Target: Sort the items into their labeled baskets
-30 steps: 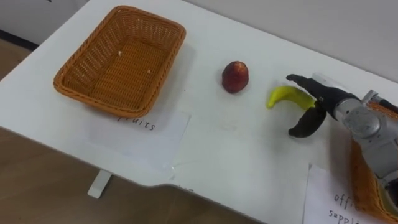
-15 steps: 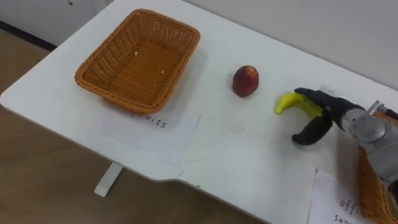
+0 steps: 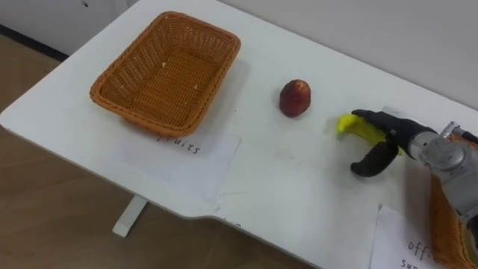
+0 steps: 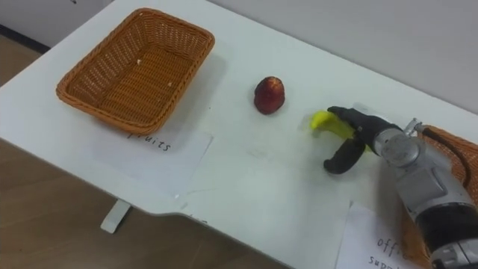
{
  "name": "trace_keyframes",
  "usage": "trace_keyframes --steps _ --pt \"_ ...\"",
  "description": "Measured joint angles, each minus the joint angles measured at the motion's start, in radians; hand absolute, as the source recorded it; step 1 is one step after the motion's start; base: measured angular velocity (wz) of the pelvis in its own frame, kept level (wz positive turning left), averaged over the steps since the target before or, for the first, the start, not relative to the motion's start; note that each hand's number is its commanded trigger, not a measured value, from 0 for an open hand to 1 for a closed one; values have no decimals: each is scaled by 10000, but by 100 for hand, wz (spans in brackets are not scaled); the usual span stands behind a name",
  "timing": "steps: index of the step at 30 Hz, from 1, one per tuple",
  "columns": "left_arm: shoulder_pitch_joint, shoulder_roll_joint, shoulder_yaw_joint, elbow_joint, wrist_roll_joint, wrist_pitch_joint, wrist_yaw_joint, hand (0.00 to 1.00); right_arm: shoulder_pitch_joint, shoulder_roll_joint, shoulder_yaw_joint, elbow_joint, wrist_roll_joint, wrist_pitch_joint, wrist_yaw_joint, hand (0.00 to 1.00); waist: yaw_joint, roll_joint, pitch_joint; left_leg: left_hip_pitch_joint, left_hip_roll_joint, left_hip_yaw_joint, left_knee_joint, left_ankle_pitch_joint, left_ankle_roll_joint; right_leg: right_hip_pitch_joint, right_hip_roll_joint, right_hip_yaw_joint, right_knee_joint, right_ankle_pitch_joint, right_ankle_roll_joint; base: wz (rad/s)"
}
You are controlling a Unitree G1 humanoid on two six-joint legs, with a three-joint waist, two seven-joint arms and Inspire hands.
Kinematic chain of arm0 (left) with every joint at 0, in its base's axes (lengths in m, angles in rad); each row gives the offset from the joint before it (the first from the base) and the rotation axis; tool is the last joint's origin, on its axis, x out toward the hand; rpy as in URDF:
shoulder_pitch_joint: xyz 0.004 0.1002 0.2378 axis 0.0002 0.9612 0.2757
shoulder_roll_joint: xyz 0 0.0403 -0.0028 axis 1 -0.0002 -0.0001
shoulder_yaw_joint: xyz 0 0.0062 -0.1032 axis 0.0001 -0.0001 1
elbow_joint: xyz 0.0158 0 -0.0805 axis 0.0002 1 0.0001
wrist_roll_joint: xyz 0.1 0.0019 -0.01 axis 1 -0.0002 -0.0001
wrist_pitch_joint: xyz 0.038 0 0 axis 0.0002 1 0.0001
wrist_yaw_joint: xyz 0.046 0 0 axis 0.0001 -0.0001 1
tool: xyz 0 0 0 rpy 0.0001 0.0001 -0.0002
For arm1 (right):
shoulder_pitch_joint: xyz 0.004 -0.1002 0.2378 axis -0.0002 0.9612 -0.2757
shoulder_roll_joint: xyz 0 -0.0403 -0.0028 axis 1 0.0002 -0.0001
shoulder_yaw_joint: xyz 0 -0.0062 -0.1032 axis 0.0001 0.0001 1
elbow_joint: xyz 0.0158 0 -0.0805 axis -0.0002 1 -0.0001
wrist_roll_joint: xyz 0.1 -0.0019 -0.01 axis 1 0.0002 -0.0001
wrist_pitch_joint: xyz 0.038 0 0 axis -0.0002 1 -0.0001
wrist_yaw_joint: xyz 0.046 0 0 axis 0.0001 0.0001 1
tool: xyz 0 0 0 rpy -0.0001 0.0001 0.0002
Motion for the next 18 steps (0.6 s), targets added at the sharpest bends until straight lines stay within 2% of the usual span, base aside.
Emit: trace_keyframes --steps 7,15,16,17,18 --pt "-83 179 2 118 1 -4 -8 0 1 -1 6 26 315 39 378 0 20 -123 36 8 -8 -50 7 3 -5 16 2 -12 -8 0 0 1" --pt "-122 198 3 113 30 -4 -10 0 1 -1 38 23 413 81 380 0 30 -158 43 9 -6 -50 -13 3 -5 3 10 20 -16 0 0 0" --pt "-142 201 3 114 25 -4 -10 0 1 0 51 22 414 81 378 18 33 -172 43 9 -5 -50 -11 3 -5 2 11 26 -16 0 0 0" --pt "-166 201 2 114 23 -5 -11 0 1 0 82 13 411 91 372 75 38 -183 44 10 -5 -50 -10 2 -5 3 12 43 -16 0 0 0" --pt "-177 201 2 114 22 -5 -14 0 1 1 101 3 409 95 370 100 38 -188 43 12 -5 -50 -10 2 -5 7 13 54 -16 0 0 0"
